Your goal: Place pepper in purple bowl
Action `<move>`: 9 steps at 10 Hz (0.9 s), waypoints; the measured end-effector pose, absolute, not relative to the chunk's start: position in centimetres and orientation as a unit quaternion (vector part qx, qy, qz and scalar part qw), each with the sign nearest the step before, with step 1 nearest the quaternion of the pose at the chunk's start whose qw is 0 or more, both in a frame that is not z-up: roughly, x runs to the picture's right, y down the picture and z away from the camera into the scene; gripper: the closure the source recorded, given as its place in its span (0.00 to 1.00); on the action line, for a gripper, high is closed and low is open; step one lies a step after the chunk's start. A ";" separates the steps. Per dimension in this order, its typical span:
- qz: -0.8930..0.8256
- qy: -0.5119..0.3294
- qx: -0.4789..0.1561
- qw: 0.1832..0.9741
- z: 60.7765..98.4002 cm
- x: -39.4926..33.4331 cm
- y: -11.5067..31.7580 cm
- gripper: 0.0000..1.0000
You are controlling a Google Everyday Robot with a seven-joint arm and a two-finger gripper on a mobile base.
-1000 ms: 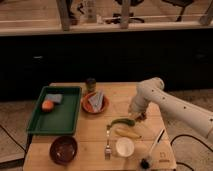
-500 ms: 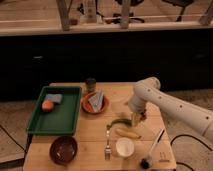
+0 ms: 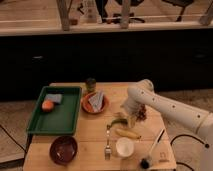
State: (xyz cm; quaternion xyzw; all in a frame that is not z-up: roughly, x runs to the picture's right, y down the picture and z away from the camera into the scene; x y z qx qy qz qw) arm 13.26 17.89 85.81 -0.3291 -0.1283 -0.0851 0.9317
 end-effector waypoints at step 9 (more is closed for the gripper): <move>-0.065 -0.130 -0.328 0.933 87.2 13.3 15.6 1.00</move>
